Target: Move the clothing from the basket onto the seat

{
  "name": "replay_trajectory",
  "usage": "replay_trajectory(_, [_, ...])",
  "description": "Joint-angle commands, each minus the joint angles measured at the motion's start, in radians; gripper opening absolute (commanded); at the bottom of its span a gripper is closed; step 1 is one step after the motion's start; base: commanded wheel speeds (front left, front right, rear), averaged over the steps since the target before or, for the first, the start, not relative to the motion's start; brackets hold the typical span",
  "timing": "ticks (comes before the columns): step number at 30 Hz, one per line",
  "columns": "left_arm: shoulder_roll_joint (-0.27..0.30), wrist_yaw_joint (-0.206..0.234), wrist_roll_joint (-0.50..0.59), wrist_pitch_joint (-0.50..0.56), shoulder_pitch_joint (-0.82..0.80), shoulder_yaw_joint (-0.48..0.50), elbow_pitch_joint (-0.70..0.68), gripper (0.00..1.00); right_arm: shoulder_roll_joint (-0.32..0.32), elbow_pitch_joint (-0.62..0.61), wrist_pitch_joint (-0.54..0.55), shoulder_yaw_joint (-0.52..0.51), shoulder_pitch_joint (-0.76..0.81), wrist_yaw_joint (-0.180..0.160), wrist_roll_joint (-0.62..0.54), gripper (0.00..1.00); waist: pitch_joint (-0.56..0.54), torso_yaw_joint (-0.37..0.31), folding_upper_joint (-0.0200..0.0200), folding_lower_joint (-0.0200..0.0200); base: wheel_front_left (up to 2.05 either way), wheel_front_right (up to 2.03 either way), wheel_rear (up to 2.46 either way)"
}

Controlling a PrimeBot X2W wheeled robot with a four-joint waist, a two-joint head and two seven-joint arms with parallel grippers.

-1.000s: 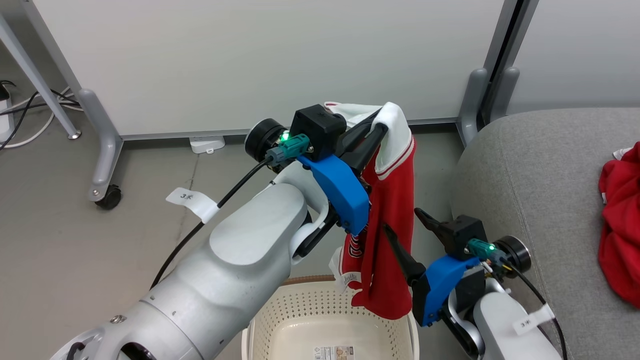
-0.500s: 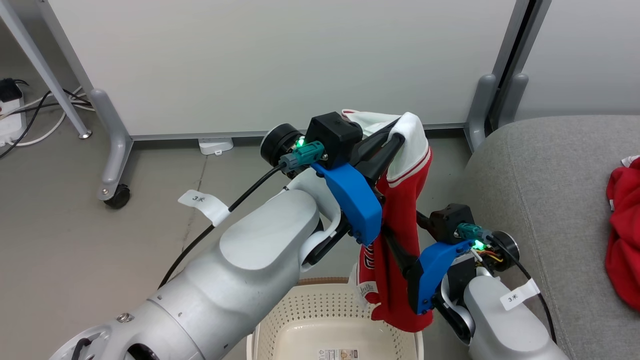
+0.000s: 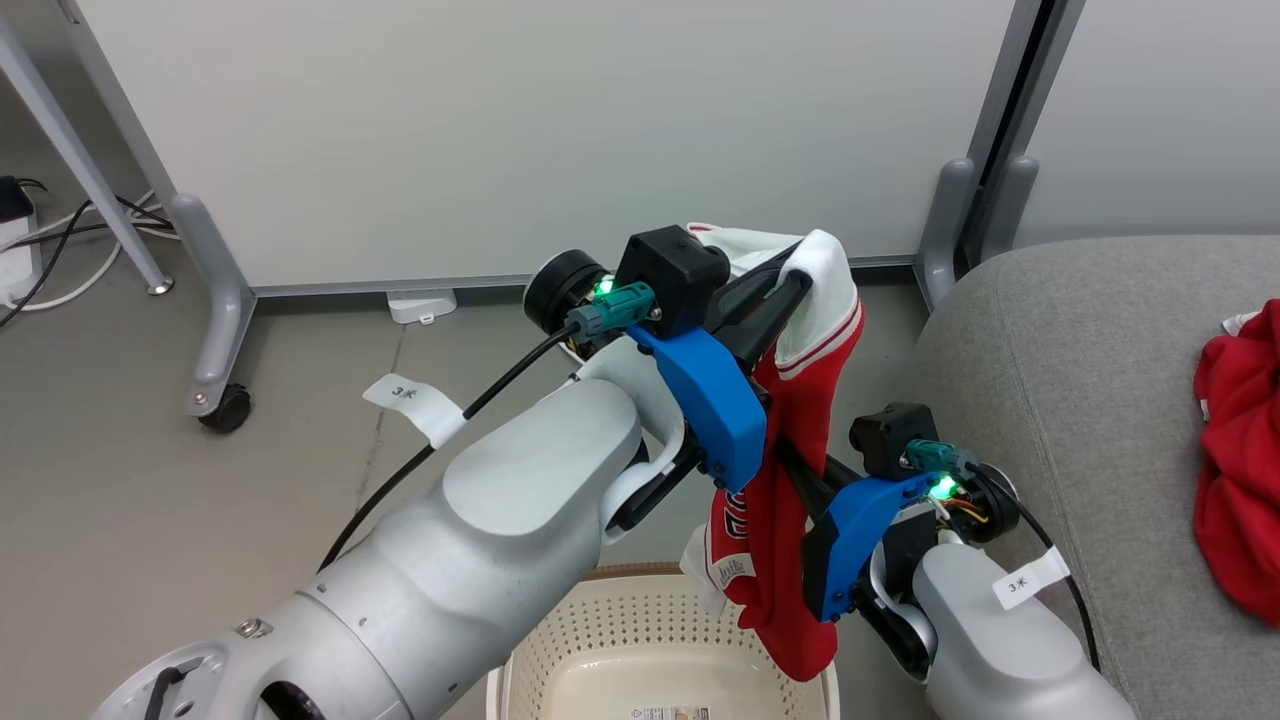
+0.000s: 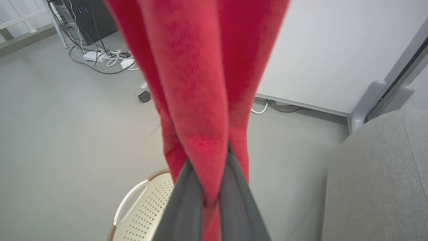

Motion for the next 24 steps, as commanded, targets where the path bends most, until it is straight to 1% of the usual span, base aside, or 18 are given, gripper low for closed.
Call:
replay_trajectory(1, [-0.001,0.006,-0.006,-0.004,-0.013,-0.003,0.006,0.00,-0.001,0.010,-0.011,0.007,-0.020,0.000,0.010,0.00,0.000,-0.002,0.0000,0.0000,0.00,0.00,0.00])
replay_trajectory(10, [-0.001,0.008,-0.020,-0.010,-0.017,-0.017,0.019,0.00,-0.001,0.044,-0.041,0.034,-0.034,0.000,0.039,0.00,-0.006,-0.008,0.0000,0.0000,0.00,0.00,0.00])
replay_trajectory(19, [-0.001,0.010,-0.025,-0.013,0.000,-0.016,0.030,0.00,-0.001,0.042,-0.072,0.056,-0.042,0.000,0.062,0.00,-0.007,-0.023,0.0000,0.0000,0.00,0.00,0.00])
replay_trajectory(20, [-0.001,0.009,-0.025,-0.014,0.006,-0.011,0.031,0.10,-0.001,0.041,-0.076,0.057,-0.044,0.000,0.064,0.00,-0.008,-0.025,0.0000,0.0000,0.00,0.00,0.00])
replay_trajectory(21, [0.001,0.010,-0.020,-0.015,0.012,-0.008,0.031,0.43,-0.001,0.039,-0.082,0.057,-0.044,0.000,0.066,0.00,-0.008,-0.028,0.0000,0.0000,0.00,0.00,0.00])
replay_trajectory(22, [0.006,0.010,-0.013,-0.016,0.016,-0.005,0.028,0.97,-0.001,0.038,-0.084,0.056,-0.044,0.000,0.063,0.00,-0.009,-0.031,0.0000,0.0000,0.00,0.00,0.00])
replay_trajectory(23, [0.011,0.009,-0.007,-0.017,0.023,0.002,0.024,1.00,-0.001,0.036,-0.088,0.056,-0.044,0.000,0.063,0.00,-0.009,-0.033,0.0000,0.0000,0.00,0.00,0.00])
replay_trajectory(24, [0.018,0.010,0.003,-0.017,0.030,0.012,0.014,1.00,-0.001,0.033,-0.092,0.055,-0.044,0.000,0.063,0.00,-0.008,-0.035,0.0000,0.0000,0.00,0.00,0.00])
